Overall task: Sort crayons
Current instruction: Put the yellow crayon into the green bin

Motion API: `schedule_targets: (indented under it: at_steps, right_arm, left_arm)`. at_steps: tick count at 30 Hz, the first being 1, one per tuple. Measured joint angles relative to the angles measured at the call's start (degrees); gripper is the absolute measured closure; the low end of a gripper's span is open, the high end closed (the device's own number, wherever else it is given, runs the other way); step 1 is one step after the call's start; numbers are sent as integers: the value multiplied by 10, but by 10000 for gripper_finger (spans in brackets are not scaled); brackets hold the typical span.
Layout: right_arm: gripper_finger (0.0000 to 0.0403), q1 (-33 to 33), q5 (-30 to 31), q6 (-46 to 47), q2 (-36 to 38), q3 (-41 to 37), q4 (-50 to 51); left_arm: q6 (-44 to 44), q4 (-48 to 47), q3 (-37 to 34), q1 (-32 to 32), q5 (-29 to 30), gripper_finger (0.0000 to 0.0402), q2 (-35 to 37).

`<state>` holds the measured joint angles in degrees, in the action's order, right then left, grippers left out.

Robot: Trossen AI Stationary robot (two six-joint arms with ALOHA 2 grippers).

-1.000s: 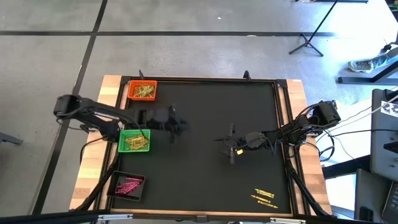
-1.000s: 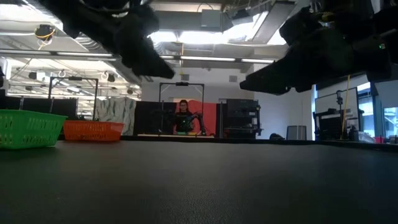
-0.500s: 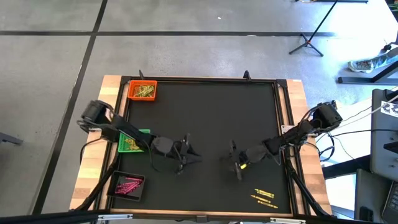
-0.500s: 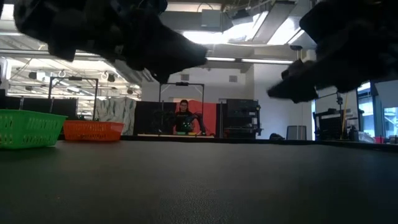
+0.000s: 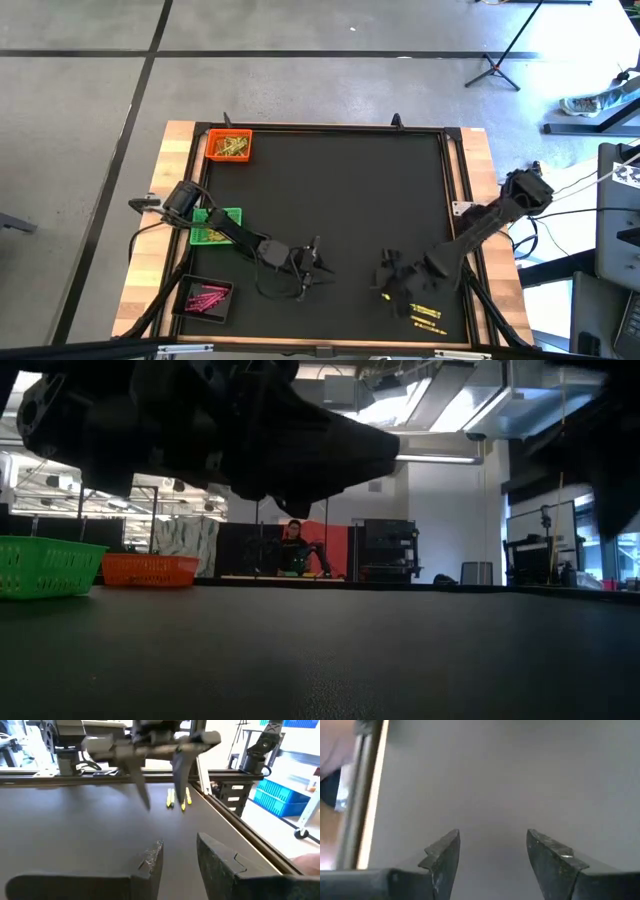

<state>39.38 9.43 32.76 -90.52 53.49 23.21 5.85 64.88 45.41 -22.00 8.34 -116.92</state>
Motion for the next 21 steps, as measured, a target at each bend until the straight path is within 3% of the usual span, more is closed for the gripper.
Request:
schedule_targets:
  at_steps: [4,11,21]
  right_arm:
    - [178,48,-1,104,0,62,136]
    - [178,132,-39,319,-1,77,243]
    - [178,194,-40,457,-4,32,239]
  left_arm:
    - [0,-1,3,-3,0,299,0]
    - [0,-13,3,-3,1,299,0]
    - [0,-14,3,-3,1,299,0]
